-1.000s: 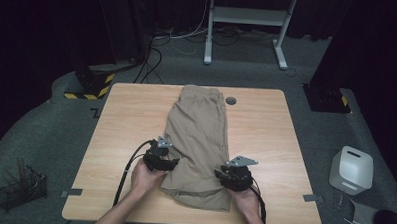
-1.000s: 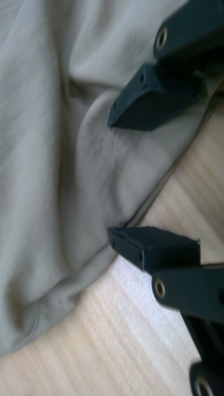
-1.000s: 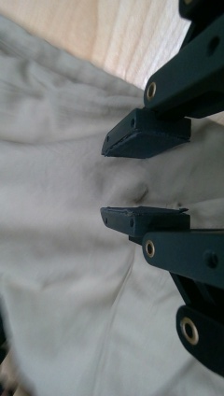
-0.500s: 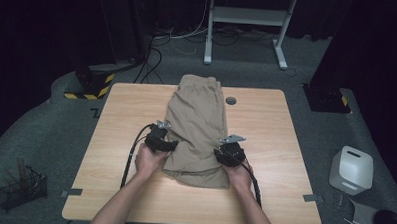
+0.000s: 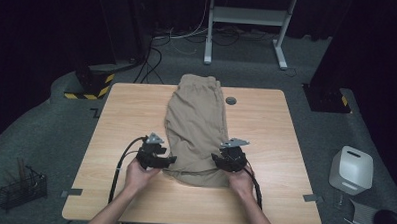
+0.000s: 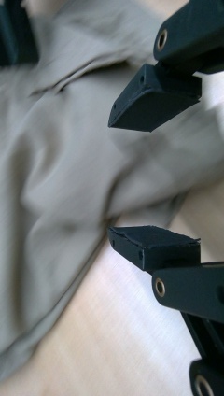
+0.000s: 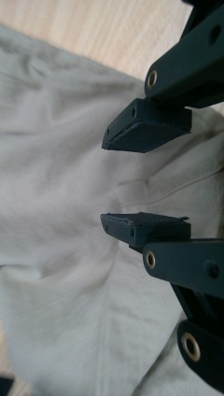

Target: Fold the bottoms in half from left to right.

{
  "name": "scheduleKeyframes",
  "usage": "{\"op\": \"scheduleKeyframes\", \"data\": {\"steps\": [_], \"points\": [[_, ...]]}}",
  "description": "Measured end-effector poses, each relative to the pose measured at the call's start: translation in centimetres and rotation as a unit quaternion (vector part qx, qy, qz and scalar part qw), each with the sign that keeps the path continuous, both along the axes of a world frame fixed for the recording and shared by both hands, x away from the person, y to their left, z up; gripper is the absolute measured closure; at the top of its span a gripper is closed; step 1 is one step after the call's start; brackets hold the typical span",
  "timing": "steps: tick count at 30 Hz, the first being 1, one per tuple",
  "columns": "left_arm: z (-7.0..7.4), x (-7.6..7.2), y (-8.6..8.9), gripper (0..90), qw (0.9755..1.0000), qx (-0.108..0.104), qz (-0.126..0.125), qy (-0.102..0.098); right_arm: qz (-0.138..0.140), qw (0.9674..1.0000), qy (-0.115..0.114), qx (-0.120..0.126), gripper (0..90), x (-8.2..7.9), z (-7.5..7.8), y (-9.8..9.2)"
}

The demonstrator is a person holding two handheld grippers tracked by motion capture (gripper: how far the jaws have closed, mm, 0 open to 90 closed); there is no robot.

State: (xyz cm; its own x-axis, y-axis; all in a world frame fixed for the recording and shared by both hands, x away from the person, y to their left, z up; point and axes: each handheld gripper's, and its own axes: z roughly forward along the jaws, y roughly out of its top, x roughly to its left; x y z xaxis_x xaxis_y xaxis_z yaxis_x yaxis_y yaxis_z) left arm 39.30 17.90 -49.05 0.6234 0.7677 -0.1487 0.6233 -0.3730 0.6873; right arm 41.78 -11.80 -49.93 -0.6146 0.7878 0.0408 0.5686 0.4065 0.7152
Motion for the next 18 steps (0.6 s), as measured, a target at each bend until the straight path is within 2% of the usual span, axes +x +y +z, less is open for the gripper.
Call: {"op": "scheduleKeyframes", "data": {"steps": [3, 5, 12, 14, 18], "points": [[-0.7, -1.5, 0.0, 41.1, 0.9999, 0.012, -0.005, -0.003, -0.001, 0.9999, 0.017, -0.003, 58.1, 0.3, -1.0, 0.1], [-1.1, -2.0, 0.2, 42.1, 0.9999, 0.013, 0.0, -0.002, 0.002, 0.9997, 0.024, -0.003, 62.8, 0.3, -1.5, 0.2], [-2.2, -2.6, 0.5, 48.8, 0.9999, 0.014, 0.008, -0.002, 0.021, 0.9995, 0.016, -0.015, 80.8, -0.1, -1.5, 0.4], [-2.4, -2.7, 0.6, 57.7, 1.0, 0.006, 0.006, -0.001, 0.025, 0.9995, 0.011, -0.017, 84.3, -0.3, -1.4, 0.3], [-1.9, -3.3, 0.6, 75.8, 0.9997, 0.017, 0.006, -0.017, 0.029, 0.9994, -0.013, -0.013, 85.2, -1.3, -0.8, 0.0]]}}
